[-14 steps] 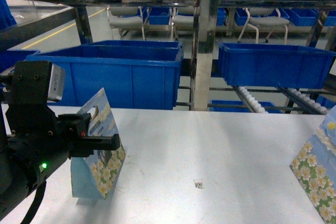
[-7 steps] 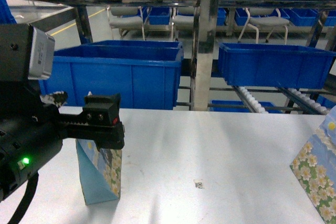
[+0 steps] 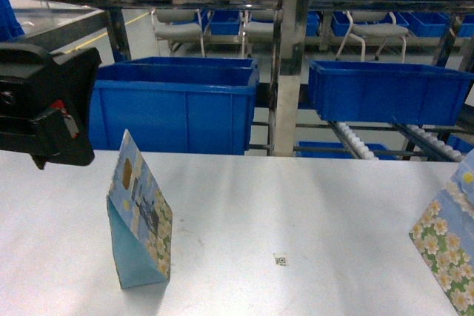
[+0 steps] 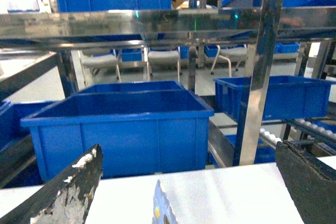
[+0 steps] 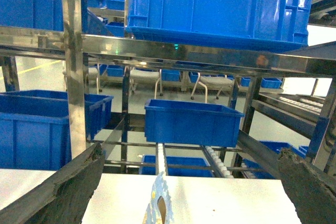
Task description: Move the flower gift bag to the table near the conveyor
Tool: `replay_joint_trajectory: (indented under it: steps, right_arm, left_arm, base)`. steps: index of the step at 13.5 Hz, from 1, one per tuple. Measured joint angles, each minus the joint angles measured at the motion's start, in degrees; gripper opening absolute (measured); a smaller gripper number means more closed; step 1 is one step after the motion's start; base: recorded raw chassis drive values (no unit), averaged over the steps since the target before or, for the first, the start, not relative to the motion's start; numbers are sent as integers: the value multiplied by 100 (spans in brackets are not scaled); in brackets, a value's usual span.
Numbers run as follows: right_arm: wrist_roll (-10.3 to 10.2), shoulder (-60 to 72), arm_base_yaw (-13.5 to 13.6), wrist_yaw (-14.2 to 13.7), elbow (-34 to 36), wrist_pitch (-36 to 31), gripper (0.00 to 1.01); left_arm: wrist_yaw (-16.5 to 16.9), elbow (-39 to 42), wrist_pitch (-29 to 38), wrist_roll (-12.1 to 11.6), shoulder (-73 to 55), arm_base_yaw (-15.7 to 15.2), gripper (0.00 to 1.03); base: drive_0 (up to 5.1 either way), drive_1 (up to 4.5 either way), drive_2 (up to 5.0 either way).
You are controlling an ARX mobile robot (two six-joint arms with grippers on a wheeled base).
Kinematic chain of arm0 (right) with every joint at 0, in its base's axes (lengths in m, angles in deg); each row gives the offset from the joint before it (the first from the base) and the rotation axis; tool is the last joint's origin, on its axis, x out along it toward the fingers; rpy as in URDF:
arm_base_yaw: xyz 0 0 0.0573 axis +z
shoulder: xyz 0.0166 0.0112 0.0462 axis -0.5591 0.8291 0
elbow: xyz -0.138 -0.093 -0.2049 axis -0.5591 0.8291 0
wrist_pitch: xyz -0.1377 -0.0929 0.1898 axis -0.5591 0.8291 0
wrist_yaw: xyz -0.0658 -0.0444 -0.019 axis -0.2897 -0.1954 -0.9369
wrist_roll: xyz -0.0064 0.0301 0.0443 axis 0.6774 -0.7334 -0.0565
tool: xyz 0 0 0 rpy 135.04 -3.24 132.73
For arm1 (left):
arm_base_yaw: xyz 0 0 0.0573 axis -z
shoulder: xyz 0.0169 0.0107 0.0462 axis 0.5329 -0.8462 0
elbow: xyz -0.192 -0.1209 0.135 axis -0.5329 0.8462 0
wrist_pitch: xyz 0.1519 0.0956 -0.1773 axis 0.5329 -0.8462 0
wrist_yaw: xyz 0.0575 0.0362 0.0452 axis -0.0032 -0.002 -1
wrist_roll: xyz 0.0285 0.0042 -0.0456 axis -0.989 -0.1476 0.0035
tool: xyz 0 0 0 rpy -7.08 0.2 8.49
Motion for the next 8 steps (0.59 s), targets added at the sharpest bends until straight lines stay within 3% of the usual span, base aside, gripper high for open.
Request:
replay_joint_trajectory:
  steps: [1,2,3,4,5,6,7,8]
  right_arm:
    - [0,0,2,2,0,0,98]
    - [-61,-74,-46,133,-17,243,95]
    - [-251,-448,-282,660,-96,1283,83]
    - [-391,-671,-472,933,-96,1624,68]
    - [-446,-800,-938,1547,-96,1823,55]
    - [-483,-907,-1250,1620,-98,1893,42]
    - [-498,-1397,-1231,1692,-107,2699,29]
    - [-501,-1851,-1200,1714,-107,2846,17]
  left_arm:
    - [0,-13,50,-77,70,0,98]
    - [-258,-55,-474,-63,166,17,93]
    - [-509,87,-1078,-24,551,-94,81]
    - [-448,352,-1231,37,1027,-354,66]
    - [-315,590,-935,66,1139,-557,54]
    - [-138,811,-1228,68,1349,-697,41]
    - [46,968,-1478,70,1672,-824,28]
    - [149,1036,-1663,72,2100,-968,16]
  base:
    - [0,0,0]
    - [0,0,0]
    - [0,0,0]
    - [0,0,0]
    - [0,0,0]
    - [0,0,0]
    - [0,0,0]
    - [0,0,0]
